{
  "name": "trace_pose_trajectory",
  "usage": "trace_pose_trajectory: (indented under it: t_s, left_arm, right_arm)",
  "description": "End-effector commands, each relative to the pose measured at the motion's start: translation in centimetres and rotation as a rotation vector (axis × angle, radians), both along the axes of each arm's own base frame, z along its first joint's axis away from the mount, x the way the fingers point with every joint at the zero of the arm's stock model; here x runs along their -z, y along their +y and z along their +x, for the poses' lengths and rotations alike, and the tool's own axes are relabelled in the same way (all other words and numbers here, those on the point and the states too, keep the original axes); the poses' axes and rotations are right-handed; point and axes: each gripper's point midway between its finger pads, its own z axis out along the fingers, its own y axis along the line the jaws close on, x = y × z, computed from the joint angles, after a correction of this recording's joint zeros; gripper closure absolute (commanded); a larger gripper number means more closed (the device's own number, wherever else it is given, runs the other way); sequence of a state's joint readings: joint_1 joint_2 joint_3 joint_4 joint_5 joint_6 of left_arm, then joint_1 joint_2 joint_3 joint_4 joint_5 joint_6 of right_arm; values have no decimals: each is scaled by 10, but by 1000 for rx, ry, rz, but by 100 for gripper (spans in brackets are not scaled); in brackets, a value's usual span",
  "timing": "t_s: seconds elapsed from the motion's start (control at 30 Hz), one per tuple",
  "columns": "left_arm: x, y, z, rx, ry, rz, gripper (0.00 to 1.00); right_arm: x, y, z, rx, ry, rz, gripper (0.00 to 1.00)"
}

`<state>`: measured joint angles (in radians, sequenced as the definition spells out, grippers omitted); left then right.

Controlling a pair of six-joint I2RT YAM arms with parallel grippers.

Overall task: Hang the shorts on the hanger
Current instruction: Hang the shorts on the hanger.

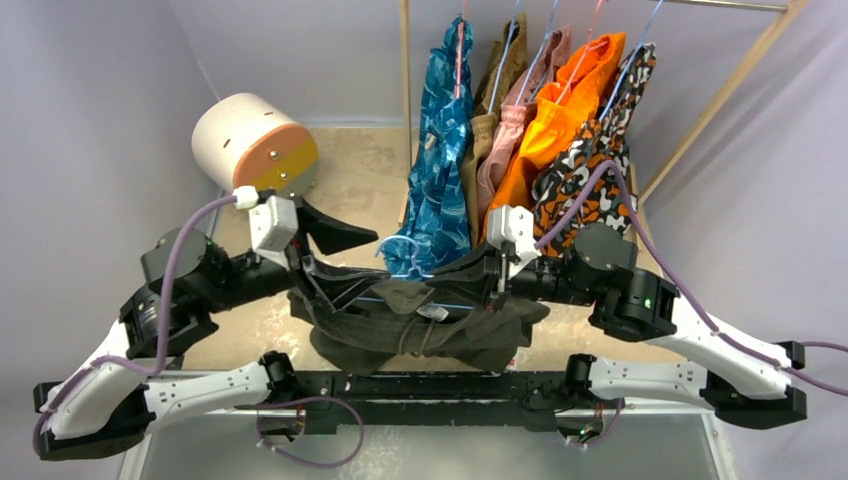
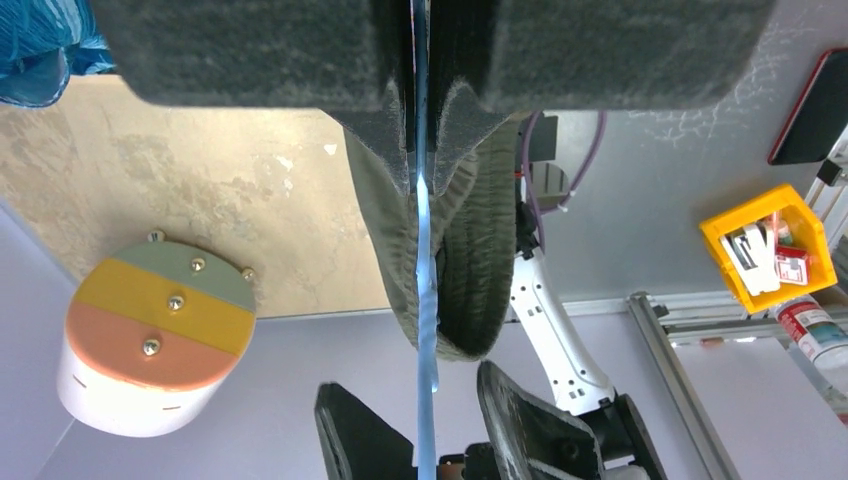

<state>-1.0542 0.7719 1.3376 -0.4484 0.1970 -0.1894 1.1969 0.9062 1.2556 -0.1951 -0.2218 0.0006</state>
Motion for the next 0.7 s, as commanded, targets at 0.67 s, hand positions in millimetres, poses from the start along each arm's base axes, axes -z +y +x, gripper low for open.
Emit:
trace_pose_trajectory:
  t_s: [0.67]
  left_arm:
    - [41,-20,-19,194,-86,175,61]
  right_arm:
    - [-51,-17,-9,-5,-10,201,100]
